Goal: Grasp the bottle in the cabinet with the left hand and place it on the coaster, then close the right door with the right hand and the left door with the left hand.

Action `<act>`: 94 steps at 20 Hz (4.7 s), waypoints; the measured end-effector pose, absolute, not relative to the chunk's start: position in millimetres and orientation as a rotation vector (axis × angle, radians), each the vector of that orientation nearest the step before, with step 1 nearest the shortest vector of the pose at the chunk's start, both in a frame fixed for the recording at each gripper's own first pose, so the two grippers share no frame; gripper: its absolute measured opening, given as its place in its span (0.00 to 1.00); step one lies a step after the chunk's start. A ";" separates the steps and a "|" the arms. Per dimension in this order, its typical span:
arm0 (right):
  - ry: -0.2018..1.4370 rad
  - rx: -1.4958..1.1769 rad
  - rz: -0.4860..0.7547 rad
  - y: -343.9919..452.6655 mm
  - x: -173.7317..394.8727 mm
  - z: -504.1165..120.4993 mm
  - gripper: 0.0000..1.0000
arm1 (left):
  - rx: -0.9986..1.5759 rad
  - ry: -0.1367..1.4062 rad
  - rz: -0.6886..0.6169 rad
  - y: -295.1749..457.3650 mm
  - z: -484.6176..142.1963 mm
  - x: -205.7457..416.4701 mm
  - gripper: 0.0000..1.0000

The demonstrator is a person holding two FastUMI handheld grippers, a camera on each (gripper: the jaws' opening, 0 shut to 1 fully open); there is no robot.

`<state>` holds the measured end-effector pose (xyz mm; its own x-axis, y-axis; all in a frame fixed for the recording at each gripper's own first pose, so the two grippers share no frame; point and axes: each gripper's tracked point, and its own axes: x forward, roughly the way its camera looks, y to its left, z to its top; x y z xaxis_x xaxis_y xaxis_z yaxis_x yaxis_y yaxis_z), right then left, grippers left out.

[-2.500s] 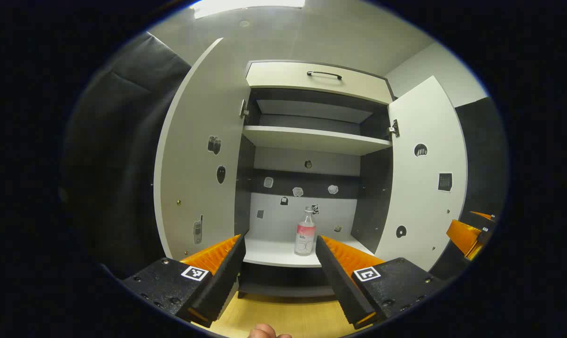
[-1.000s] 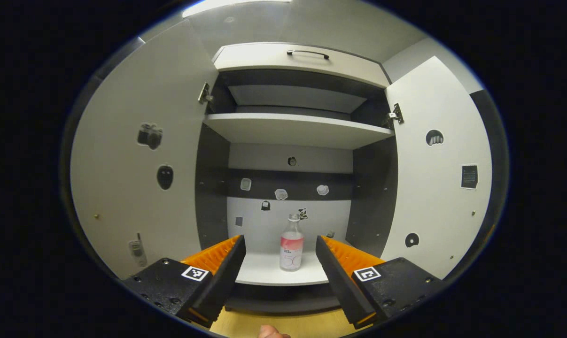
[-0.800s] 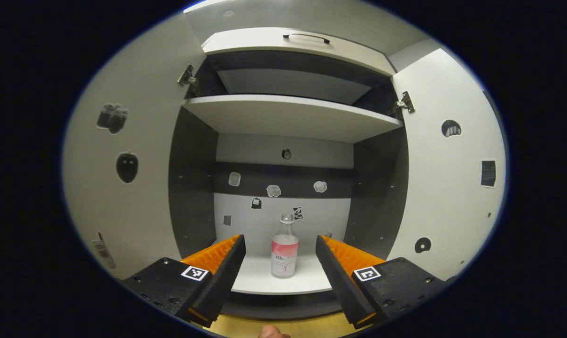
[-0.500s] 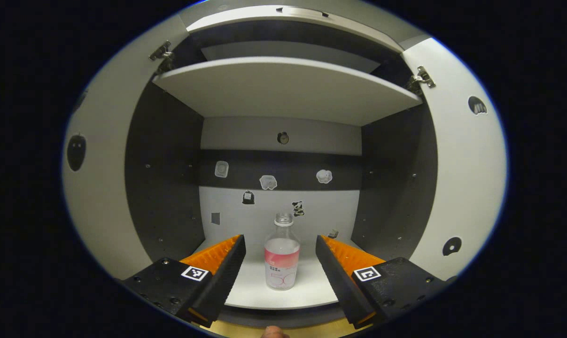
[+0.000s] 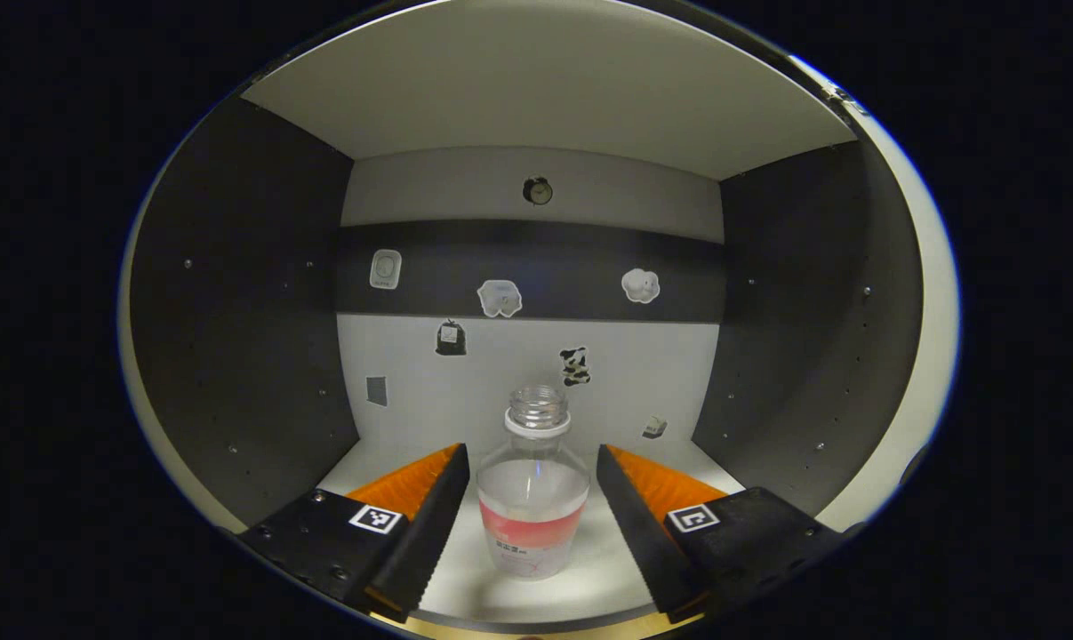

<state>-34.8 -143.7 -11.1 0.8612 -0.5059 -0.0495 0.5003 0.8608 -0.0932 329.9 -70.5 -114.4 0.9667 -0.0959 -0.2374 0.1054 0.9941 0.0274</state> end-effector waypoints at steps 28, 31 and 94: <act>0.013 -0.083 -0.228 -134.9 -30.7 -1.7 0.94 | -0.078 0.227 -0.325 -41.5 -118.6 86.8 0.79; 0.003 -0.103 -0.211 -136.8 -26.0 1.8 0.98 | -0.053 0.259 -0.339 -38.0 -153.1 61.7 0.79; 0.047 -0.105 -0.181 -140.3 -26.2 -22.2 0.98 | 0.001 0.767 -0.381 -45.1 -423.9 -110.3 0.86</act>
<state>-26.2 -140.3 -22.2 0.9826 -0.1820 -0.0371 0.1771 0.9782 -0.1081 -110.3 -45.1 -423.9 0.6548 -0.3361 -0.6769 0.3368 0.9316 -0.1367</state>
